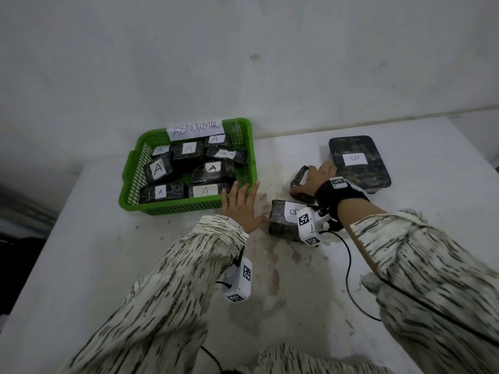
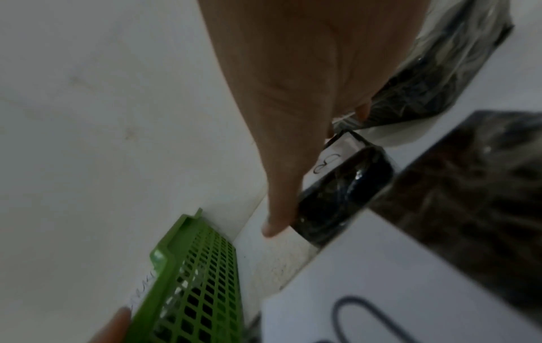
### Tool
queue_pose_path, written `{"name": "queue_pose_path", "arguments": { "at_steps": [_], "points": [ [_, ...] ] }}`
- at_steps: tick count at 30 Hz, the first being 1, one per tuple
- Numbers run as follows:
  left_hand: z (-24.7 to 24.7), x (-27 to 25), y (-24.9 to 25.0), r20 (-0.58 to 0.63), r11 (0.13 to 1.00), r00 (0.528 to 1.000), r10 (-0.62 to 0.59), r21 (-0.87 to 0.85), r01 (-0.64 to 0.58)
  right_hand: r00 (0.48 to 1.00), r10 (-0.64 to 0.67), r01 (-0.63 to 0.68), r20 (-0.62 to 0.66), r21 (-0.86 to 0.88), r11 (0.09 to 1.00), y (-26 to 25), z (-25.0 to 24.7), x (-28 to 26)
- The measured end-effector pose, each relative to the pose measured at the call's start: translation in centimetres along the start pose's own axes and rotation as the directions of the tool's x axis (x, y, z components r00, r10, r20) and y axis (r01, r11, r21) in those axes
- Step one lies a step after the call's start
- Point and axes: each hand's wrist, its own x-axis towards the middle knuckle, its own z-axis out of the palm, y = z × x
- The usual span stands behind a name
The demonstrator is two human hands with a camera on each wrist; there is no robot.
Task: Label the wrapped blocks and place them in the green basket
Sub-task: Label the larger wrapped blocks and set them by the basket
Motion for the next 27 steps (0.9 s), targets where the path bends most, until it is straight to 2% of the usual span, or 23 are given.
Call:
{"name": "queue_pose_path", "arguments": {
  "at_steps": [4,9,13,15,18,20,22,23,25,27],
  "points": [
    [0.8,0.3,-0.5,-0.1,0.999,0.994,0.032,-0.023,-0.034,0.996,0.063,-0.073,0.059,0.197,0.978,0.3,0.0,0.8],
    [-0.1,0.0,-0.7,-0.088,0.998,0.995,0.054,-0.038,-0.058,0.998,0.0,-0.007,0.063,0.112,0.994,0.8,-1.2,-0.2],
    [-0.3,0.2,-0.9,-0.06,0.995,0.997,0.052,-0.08,-0.057,0.993,-0.042,0.022,0.11,0.175,0.984,0.8,-1.9,-1.7],
    [-0.7,0.0,-0.7,-0.042,0.992,0.997,0.059,-0.105,-0.063,0.997,-0.043,0.026,0.061,0.267,0.963,0.6,-2.3,-2.8],
    [-1.5,-0.2,-0.6,-0.046,0.949,0.996,0.074,-0.305,-0.085,0.986,-0.002,0.086,-0.164,0.511,0.855,0.1,-2.7,-5.2],
    [-2.4,-0.6,-1.0,-0.103,0.821,0.992,0.077,-0.557,-0.122,0.953,0.023,0.19,-0.302,0.658,0.729,-0.7,-3.2,-7.2],
    [-3.3,-1.6,-1.4,-0.172,0.592,0.984,0.041,-0.789,-0.163,0.936,0.037,0.268,-0.35,0.776,0.571,-2.0,-3.7,-9.4],
    [-3.8,-2.2,-1.5,-0.182,0.49,0.983,0.019,-0.856,-0.167,0.943,0.035,0.277,-0.332,0.836,0.473,-2.8,-4.0,-10.8],
    [-4.4,-3.5,-1.8,-0.151,0.344,0.989,0.0,-0.928,-0.142,0.976,-0.007,0.209,-0.217,0.932,0.297,-4.0,-4.3,-13.4],
    [-4.4,-4.8,-2.3,-0.115,0.233,0.993,0.017,-0.966,-0.116,0.989,-0.092,0.131,-0.115,0.971,0.199,-4.7,-3.8,-15.5]
  ]
}}
